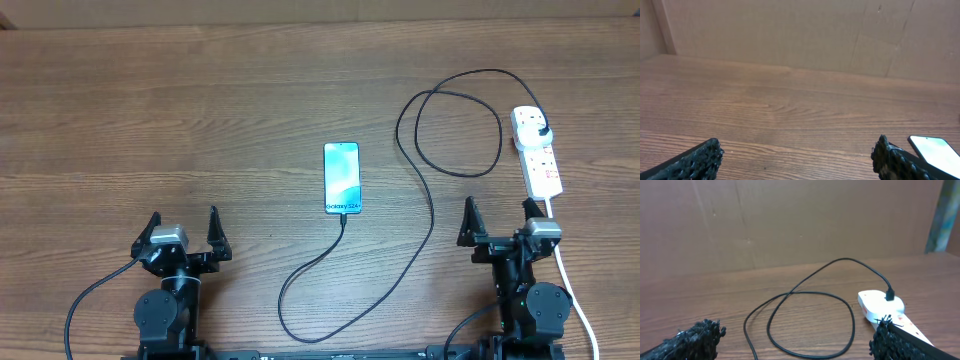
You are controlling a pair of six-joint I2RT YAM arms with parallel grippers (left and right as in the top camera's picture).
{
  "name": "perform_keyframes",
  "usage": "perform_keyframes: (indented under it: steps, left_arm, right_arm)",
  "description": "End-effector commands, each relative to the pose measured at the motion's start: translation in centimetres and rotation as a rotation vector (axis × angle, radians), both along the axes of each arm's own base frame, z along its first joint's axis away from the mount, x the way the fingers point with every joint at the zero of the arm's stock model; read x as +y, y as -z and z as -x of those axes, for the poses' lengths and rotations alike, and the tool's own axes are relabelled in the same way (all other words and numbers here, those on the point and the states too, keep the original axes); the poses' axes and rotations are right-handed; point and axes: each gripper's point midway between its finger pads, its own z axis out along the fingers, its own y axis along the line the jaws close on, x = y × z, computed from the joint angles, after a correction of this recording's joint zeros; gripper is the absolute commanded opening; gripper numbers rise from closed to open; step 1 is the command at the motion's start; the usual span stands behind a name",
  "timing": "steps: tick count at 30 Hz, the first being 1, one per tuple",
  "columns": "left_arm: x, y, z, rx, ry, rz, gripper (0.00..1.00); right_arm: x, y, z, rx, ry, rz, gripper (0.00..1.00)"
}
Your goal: Plug charger to phone and switch on socket
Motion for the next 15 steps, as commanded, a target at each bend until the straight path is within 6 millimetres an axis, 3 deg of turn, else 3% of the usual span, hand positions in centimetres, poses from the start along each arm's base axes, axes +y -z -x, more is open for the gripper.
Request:
perform_keyframes:
  steps: [1, 15]
  left_arm:
    - [0.03, -0.11, 0.03, -0.009, 0.001, 0.003, 1.00]
    - [0.03, -0.11, 0.03, -0.009, 0.001, 0.003, 1.00]
  right_arm:
    - [-0.87, 0.30, 0.03, -0.002, 0.057, -0.074, 1.00]
    - [-0.19, 0.30, 0.00, 0.000, 0.020, -0.038, 1.00]
